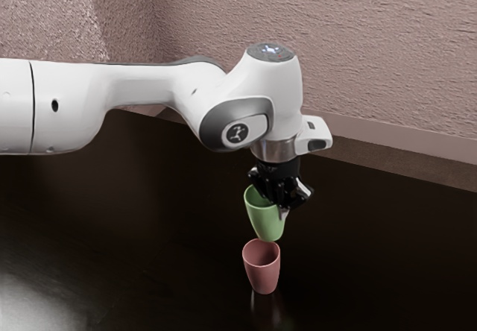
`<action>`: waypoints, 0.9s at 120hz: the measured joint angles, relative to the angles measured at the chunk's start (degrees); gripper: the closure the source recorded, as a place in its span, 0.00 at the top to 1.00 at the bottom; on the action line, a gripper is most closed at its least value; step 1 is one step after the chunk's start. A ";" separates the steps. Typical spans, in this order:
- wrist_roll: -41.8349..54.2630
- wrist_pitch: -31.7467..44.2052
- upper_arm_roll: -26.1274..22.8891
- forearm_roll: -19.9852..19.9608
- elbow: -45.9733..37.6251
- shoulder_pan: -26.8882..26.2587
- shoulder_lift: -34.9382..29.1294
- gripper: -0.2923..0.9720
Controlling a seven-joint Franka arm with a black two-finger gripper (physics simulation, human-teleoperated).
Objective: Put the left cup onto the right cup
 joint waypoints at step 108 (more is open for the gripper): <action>-3.78 0.63 0.75 -0.36 -6.22 -0.64 -3.56 0.15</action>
